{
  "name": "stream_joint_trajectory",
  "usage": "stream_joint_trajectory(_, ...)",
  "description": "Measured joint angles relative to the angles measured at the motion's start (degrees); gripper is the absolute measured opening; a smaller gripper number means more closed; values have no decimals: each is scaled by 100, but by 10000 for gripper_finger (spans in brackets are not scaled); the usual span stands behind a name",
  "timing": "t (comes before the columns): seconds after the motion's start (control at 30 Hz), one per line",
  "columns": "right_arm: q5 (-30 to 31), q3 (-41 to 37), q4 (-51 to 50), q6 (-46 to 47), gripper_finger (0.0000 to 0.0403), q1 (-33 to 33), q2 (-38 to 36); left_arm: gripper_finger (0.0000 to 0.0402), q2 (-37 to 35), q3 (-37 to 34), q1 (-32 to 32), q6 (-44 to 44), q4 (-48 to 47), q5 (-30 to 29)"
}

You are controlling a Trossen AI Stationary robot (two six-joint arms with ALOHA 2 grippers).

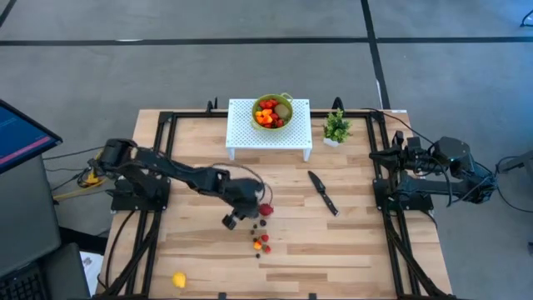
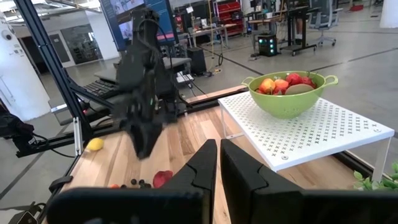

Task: Pick & Place Fruit
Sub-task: Put the black raspberry into the green bin

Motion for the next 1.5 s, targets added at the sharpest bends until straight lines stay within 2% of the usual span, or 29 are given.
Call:
stream_joint_trajectory(0.13,0,0,-2,0,17,2,0,106,-564,2,317,-260,824,-39)
stream_joint_trajectory(0.3,1,0,0,0,17,0,-2,106,-1079,4,774,-294,2442,-98)
stream_joint_trajectory(0.47,2,0,0,0,17,2,0,106,-1274,18,1270,-294,4099,-433)
stream_joint_trajectory(0.53,0,0,0,0,17,2,0,106,-1291,24,1508,-314,4455,-588)
stream_joint_trajectory(0.77,0,0,0,2,17,0,0,106,-978,506,2470,-820,4492,-756)
stream_joint_trajectory(0.9,0,0,0,0,17,2,0,106,-680,820,3036,-1267,4097,-762)
stream_joint_trajectory(1.07,0,0,0,0,17,1,0,106,-264,1129,3561,-1340,3325,-764)
stream_joint_trajectory(1.27,0,0,-2,0,17,1,0,106,-25,1145,3890,-1340,2980,-764)
stream_joint_trajectory(1.5,0,0,-1,1,17,1,0,106,13,1145,3930,-1340,2512,-759)
